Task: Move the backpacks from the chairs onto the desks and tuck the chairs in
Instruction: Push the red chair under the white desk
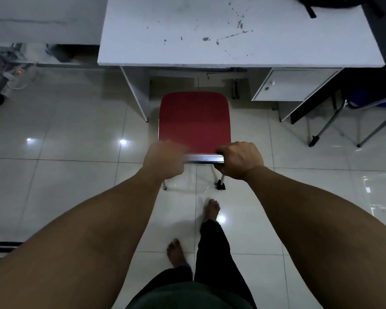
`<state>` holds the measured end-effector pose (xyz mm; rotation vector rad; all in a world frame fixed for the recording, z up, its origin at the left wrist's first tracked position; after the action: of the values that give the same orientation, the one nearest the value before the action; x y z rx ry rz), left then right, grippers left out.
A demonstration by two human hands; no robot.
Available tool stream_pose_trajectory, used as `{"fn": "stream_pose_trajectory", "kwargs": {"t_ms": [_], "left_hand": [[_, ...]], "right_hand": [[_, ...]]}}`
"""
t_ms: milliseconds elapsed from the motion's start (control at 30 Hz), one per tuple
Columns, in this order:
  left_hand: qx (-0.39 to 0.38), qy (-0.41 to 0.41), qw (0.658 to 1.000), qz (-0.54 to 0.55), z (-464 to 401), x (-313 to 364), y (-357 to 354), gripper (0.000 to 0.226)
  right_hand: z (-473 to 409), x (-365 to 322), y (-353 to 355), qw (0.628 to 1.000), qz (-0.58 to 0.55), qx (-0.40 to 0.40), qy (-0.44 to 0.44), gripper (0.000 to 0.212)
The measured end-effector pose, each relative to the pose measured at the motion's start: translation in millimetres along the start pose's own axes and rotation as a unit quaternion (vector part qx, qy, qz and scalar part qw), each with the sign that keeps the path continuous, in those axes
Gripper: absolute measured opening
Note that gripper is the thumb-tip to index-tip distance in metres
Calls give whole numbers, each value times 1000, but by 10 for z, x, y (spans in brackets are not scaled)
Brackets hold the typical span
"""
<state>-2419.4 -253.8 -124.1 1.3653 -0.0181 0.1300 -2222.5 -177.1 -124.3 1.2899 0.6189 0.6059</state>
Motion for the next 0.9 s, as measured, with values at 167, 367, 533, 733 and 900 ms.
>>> {"fn": "stream_pose_trajectory", "kwargs": {"t_ms": [167, 367, 533, 733, 900], "left_hand": [[8, 19, 1000, 13, -426, -80, 136, 39], [-1, 50, 998, 44, -974, -189, 301, 39], [-22, 61, 997, 47, -1361, -307, 382, 39], [-47, 74, 995, 50, -1805, -446, 485, 47], [-51, 77, 994, 50, -2121, -571, 581, 48]], "right_hand": [[-442, 260, 64, 1000, -14, -14, 10, 28], [-981, 553, 220, 999, -11, -30, 30, 26], [-1349, 730, 325, 998, -30, -48, 34, 26], [-1778, 908, 440, 998, -32, -44, 37, 26], [-2121, 1033, 491, 998, -24, -51, 39, 27]]}}
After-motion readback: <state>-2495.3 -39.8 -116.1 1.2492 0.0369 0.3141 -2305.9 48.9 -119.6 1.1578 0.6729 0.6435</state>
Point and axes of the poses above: each hand's wrist, its own z-axis away from the middle knuckle, its own y-axis out of the back of the hand, x = y × z, the point moved 3 cm from there along -z, towards the middle knuckle, and after that the axes turned 1 degree about y, right-handed, at the moved point
